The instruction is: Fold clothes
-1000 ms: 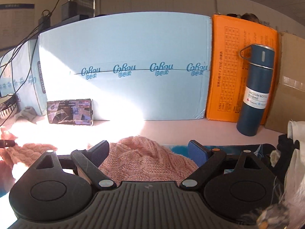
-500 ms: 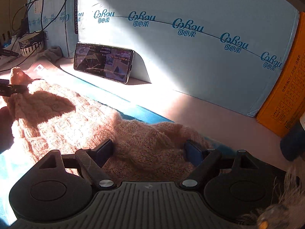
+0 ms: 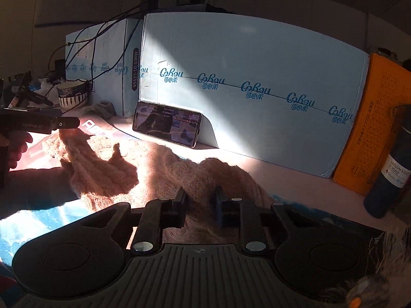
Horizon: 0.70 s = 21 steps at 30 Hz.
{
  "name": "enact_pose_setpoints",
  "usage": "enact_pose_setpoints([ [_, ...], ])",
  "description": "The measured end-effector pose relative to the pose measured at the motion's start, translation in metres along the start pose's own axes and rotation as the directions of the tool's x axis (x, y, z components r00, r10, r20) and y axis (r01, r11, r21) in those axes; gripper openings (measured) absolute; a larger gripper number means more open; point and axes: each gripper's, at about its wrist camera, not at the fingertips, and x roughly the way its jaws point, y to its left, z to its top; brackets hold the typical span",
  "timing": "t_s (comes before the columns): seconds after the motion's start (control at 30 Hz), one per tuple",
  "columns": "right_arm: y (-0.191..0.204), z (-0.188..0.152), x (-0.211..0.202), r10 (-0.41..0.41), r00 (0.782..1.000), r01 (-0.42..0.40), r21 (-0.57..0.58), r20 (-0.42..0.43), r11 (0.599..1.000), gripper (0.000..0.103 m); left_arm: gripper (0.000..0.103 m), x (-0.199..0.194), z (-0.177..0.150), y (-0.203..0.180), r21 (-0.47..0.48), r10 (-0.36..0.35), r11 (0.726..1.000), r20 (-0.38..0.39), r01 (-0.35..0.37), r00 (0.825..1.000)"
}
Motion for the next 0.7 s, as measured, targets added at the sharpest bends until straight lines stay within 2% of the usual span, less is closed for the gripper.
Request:
enact_pose_setpoints([
  [0.07, 0.014, -0.009, -0.015, -0.015, 1.0, 0.016, -0.032, 0.025, 0.999, 0.02, 0.103, -0.008, 0.001, -0.017, 0.089, -0.126, 0.989, 0.046, 0.122, 0.991],
  [0.13, 0.025, -0.018, -0.027, -0.022, 0.999, 0.024, -0.053, 0.047, 0.998, 0.02, 0.103, -0.014, 0.003, -0.036, 0.199, -0.24, 0.954, 0.049, 0.226, 0.97],
  [0.23, 0.04, -0.031, -0.044, -0.03, 0.997, 0.036, -0.08, 0.072, 0.996, 0.02, 0.103, -0.021, 0.007, -0.072, 0.411, -0.361, 0.851, 0.005, 0.327, 0.933],
  [0.3, 0.046, -0.039, -0.048, -0.032, 0.997, 0.037, -0.081, 0.065, 0.996, 0.02, 0.103, -0.018, 0.008, -0.091, 0.523, -0.398, 0.771, -0.052, 0.364, 0.916],
  [0.47, 0.059, -0.06, -0.059, -0.037, 0.998, 0.041, -0.084, 0.048, 0.996, 0.02, 0.103, 0.001, 0.003, -0.12, 0.649, -0.416, 0.622, -0.201, 0.439, 0.887],
  [0.5, 0.061, -0.063, -0.061, -0.036, 0.998, 0.039, -0.078, 0.042, 0.996, 0.02, 0.103, 0.001, -0.001, -0.123, 0.655, -0.417, 0.606, -0.221, 0.45, 0.882],
  [0.6, 0.056, -0.071, -0.071, -0.011, 1.0, 0.012, -0.004, 0.024, 1.0, 0.023, 0.103, -0.002, -0.011, -0.125, 0.666, -0.425, 0.583, -0.238, 0.465, 0.873],
  [0.67, 0.049, -0.075, -0.082, 0.021, 0.999, -0.024, 0.086, 0.029, 0.996, 0.042, 0.1, -0.007, -0.019, -0.125, 0.672, -0.425, 0.573, -0.245, 0.469, 0.871],
  [0.7, 0.045, -0.077, -0.089, 0.044, 0.998, -0.049, 0.143, 0.044, 0.988, 0.045, 0.099, -0.009, -0.023, -0.123, 0.672, -0.422, 0.571, -0.251, 0.471, 0.871],
])
